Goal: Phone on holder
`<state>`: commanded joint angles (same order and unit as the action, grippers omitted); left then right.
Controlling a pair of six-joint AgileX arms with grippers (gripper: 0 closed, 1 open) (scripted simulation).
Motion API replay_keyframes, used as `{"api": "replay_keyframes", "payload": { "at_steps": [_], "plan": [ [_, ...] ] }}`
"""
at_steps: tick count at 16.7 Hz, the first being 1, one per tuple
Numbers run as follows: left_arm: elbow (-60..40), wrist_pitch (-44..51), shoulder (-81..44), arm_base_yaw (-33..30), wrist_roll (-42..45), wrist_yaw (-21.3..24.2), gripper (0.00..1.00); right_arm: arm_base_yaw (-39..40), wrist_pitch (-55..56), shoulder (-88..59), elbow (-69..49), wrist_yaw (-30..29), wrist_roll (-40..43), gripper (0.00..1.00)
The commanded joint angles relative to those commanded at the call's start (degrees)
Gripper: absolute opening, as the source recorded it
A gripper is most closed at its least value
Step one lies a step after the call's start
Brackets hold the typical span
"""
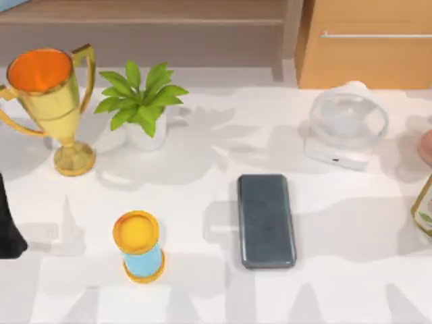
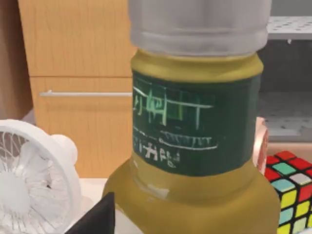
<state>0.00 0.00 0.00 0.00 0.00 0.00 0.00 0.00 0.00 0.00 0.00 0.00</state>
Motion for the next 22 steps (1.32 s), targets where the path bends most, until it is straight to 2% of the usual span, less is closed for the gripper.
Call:
{"api": "replay_keyframes", "payload": {
  "at_steps": [5,10,15,22],
  "plan": [
    [0.0,0.0,0.0,0.0,0.0,0.0,1.0,1.1,-1.2,-2.5,-3.4,-0.1,-1.0,1.0],
    [0.0,0.0,0.0,0.0,0.0,0.0,1.0,6.6,-7.7,-14.8,-19.8,-0.1,-5.5,1.0],
    [0.0,0.0,0.0,0.0,0.0,0.0,1.0,16.1,-19.8,-36.6,-41.7,0.2,-12.3,1.0],
    [0.0,0.0,0.0,0.0,0.0,0.0,1.0,30.4,-42.3,-76.2,-66.7,0.3,-23.9,1.0]
  ]
}}
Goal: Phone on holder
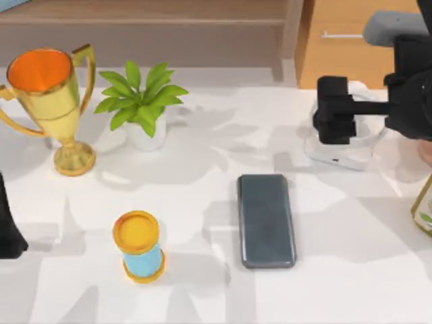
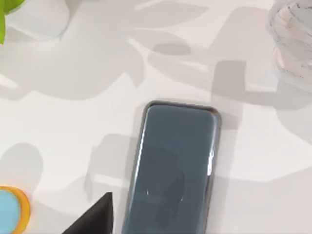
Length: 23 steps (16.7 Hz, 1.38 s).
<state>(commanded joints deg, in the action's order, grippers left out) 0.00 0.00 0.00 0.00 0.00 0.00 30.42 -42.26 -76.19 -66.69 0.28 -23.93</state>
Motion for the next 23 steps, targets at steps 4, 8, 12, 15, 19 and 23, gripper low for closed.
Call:
{"api": "replay_keyframes", "payload": {
  "at_steps": [4,8,12,15,19,23],
  "plan": [
    [0.0,0.0,0.0,0.0,0.0,0.0,1.0,5.4,-10.8,-20.6,-12.0,-0.3,-6.3,1.0],
    [0.0,0.0,0.0,0.0,0.0,0.0,1.0,8.2,-17.6,-35.7,-21.9,-0.7,-11.5,1.0],
    [0.0,0.0,0.0,0.0,0.0,0.0,1.0,9.0,-20.7,-43.7,-28.0,-1.2,-14.7,1.0],
    [0.0,0.0,0.0,0.0,0.0,0.0,1.0,9.0,-21.0,-44.6,-28.8,-1.3,-15.1,1.0],
    [0.0,0.0,0.0,0.0,0.0,0.0,1.0,8.8,-20.7,-44.6,-28.5,-1.2,-15.0,1.0],
    [0.0,0.0,0.0,0.0,0.0,0.0,1.0,8.8,-14.3,-47.3,-24.8,-1.3,-15.0,1.0]
  ]
}}
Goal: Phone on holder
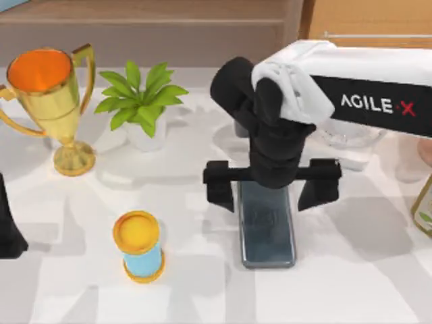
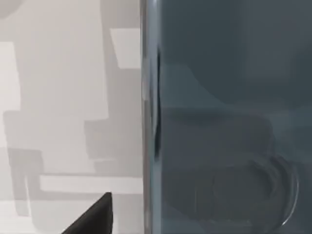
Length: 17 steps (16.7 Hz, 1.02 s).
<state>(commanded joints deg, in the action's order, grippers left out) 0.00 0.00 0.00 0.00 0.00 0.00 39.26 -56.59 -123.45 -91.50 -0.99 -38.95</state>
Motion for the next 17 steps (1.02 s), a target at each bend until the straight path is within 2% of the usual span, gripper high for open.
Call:
{"api": "replay_keyframes", "payload": {
  "at_steps": [4,8,17],
  "plan": [
    [0.0,0.0,0.0,0.0,0.0,0.0,1.0,0.0,8.0,-3.3,4.5,0.0,-0.1,1.0],
    [0.0,0.0,0.0,0.0,0.0,0.0,1.0,0.1,8.6,-3.7,5.0,0.0,-0.1,1.0],
    [0.0,0.0,0.0,0.0,0.0,0.0,1.0,0.1,8.6,-3.7,5.0,0.0,-0.1,0.32]
  ]
}}
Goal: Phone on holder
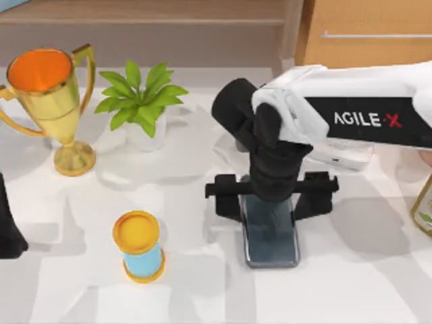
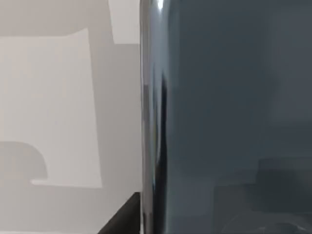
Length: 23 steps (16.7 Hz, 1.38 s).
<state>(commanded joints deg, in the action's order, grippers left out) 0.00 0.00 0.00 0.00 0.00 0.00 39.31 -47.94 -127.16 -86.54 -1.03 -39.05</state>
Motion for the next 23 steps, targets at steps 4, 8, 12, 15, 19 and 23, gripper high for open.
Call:
{"api": "replay_keyframes", "payload": {
  "at_steps": [4,8,12,15,19,23],
  "plan": [
    [0.0,0.0,0.0,0.0,0.0,0.0,1.0,0.0,0.0,0.0,0.0,0.0,0.0,0.02],
    [0.0,0.0,0.0,0.0,0.0,0.0,1.0,0.0,0.0,0.0,0.0,0.0,0.0,0.0],
    [0.0,0.0,0.0,0.0,0.0,0.0,1.0,0.0,0.0,0.0,0.0,0.0,0.0,0.0],
    [0.0,0.0,0.0,0.0,0.0,0.0,1.0,0.0,-2.6,2.7,-1.0,-1.2,0.5,0.0],
    [0.0,0.0,0.0,0.0,0.0,0.0,1.0,-0.1,-5.5,4.0,-2.6,-1.1,0.5,0.0],
    [0.0,0.0,0.0,0.0,0.0,0.0,1.0,-0.1,-5.4,3.8,-2.5,-1.1,0.5,0.0]
  ]
}}
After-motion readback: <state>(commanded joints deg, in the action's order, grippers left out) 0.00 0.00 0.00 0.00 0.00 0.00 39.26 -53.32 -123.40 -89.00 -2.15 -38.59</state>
